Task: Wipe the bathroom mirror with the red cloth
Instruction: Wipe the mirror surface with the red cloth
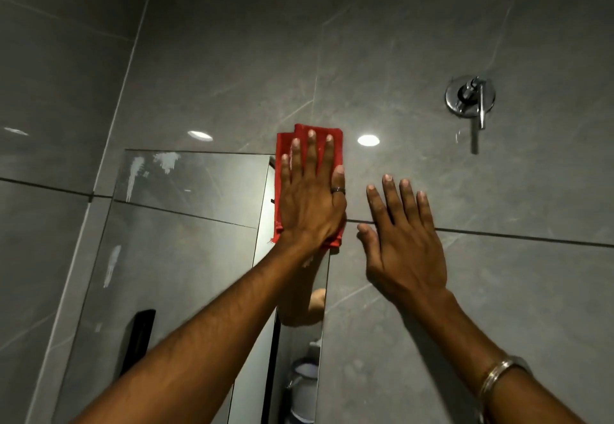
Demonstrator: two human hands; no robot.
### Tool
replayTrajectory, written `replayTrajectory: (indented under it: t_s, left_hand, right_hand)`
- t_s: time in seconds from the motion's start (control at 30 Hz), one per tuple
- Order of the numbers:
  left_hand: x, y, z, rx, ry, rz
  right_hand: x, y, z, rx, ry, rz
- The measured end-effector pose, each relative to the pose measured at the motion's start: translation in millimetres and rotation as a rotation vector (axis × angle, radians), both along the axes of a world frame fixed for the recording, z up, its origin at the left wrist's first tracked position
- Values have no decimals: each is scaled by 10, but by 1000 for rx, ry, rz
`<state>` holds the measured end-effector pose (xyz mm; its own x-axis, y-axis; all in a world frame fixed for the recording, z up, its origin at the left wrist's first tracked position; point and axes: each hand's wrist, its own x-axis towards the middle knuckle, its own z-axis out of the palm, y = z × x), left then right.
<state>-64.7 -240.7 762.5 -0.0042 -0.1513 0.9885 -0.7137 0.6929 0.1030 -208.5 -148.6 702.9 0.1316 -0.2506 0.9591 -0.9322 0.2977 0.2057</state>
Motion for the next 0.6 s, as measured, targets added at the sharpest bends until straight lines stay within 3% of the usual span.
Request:
replayTrajectory:
  t_s: [0.3, 0.6]
  left_hand:
    - [13, 45, -830, -3, -83, -74]
    - [23, 95, 10, 16, -89, -14]
  right_hand:
    - [58, 36, -126, 4, -29, -20]
    - [102, 54, -117, -15, -50, 7]
